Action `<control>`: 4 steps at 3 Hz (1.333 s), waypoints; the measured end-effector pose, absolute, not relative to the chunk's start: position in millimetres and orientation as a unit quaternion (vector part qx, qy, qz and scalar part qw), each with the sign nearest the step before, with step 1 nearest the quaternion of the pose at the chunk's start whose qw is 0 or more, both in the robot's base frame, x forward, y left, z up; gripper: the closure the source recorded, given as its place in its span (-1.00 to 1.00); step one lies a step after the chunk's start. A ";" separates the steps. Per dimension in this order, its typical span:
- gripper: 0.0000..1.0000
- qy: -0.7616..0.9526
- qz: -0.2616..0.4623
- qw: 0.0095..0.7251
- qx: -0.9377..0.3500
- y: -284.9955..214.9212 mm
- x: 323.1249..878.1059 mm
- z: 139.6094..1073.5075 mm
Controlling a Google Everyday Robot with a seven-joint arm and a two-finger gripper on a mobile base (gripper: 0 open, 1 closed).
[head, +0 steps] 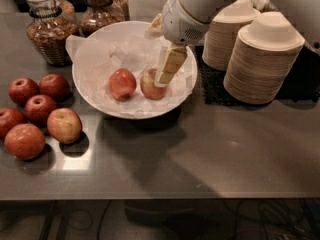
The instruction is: Pick apple from white bowl
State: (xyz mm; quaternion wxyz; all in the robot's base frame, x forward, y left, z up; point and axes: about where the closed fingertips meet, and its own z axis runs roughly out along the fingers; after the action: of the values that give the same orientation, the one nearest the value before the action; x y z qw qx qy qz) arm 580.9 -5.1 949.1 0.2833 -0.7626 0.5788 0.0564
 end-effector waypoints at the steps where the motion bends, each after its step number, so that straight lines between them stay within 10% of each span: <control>1: -0.52 0.585 0.060 0.279 -0.759 -5.9 587.7 933.4; 4: -0.54 0.596 0.084 0.264 -0.753 -7.4 605.9 885.9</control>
Offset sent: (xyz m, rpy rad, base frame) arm 0.0144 -0.0155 -0.0545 0.0095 0.0614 -0.0588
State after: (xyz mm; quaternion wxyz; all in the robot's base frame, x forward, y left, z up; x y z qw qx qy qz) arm 605.9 -7.4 885.9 0.2643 -0.7534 0.5963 0.0836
